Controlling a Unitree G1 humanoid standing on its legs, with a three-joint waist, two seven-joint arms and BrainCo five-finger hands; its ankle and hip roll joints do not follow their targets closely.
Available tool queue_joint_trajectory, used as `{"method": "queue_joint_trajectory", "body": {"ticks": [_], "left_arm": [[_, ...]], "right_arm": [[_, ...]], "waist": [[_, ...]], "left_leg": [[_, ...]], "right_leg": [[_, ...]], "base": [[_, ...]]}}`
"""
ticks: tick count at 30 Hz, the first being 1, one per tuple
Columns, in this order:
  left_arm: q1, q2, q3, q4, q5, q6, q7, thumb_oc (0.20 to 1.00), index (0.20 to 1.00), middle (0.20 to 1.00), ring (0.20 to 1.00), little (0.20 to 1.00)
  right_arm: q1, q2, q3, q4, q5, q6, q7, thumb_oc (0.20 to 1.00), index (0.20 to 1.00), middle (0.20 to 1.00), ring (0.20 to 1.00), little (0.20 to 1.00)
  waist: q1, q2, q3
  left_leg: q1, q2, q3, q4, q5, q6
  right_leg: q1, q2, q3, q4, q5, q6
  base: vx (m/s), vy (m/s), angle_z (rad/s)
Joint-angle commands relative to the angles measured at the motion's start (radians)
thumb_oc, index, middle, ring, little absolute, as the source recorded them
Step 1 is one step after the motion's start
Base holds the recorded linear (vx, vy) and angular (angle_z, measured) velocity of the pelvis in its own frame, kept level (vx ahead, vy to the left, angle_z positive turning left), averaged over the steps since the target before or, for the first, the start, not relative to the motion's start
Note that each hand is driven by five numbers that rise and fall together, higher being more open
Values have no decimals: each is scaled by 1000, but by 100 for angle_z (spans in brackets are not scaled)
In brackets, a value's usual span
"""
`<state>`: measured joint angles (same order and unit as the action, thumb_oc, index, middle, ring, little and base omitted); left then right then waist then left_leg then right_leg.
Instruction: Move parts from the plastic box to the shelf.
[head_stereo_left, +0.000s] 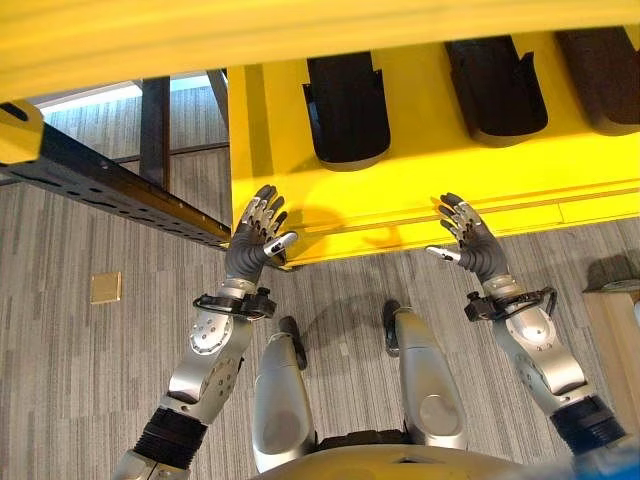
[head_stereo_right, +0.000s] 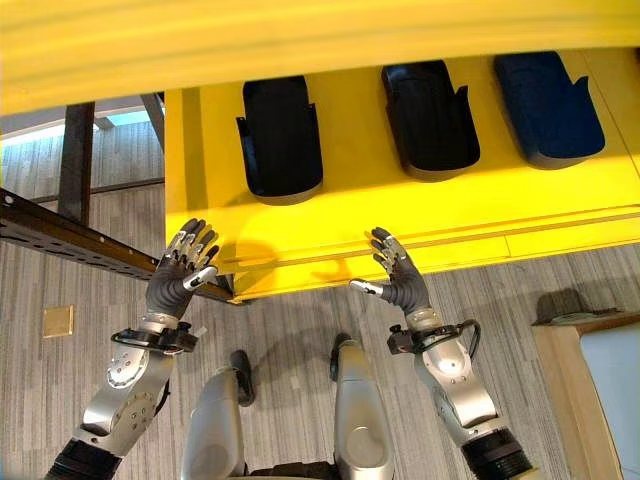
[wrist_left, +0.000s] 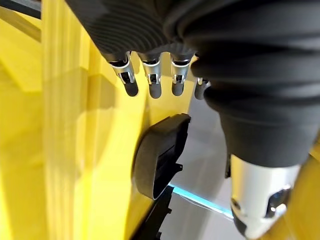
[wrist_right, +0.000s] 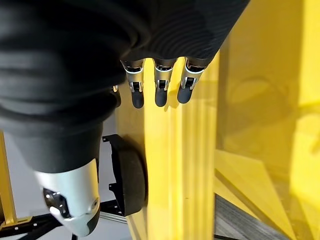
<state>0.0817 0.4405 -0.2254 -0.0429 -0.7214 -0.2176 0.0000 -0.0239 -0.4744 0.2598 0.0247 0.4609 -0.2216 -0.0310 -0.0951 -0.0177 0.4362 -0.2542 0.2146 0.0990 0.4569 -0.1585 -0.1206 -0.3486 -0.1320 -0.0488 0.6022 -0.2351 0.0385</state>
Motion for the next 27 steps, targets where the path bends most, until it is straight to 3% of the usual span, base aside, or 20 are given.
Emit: {"method": "queue_joint_trajectory", "body": {"ticks": [1, 16, 27], "left_arm": [[2, 27, 16, -38, 1, -35, -69, 1000, 1000, 1000, 1000, 1000], [102, -42, 75, 57, 33, -40, -81, 1000, 1000, 1000, 1000, 1000], [72, -79, 88, 110, 74, -50, -50, 1000, 1000, 1000, 1000, 1000]], "right_arm": [[3, 6, -17, -31, 51, -37, 50, 1000, 1000, 1000, 1000, 1000], [72, 57, -11, 7, 141, -8, 95, 1000, 1000, 1000, 1000, 1000], [47, 96, 13, 32, 150, 4, 77, 1000, 1000, 1000, 1000, 1000]], "waist": [[3, 4, -83], [26, 1, -275], [35, -13, -347]], "left_leg": [[34, 29, -76, -93, 65, 21], [233, 6, -26, -450, 199, 19], [296, -19, 13, -540, 209, 23]], "right_leg": [[77, -65, 34, -127, 110, 87], [298, -82, -46, -513, 251, 131], [363, -105, -59, -653, 326, 150]], "base": [[63, 28, 10], [81, 42, 5], [24, 40, -2]]}}
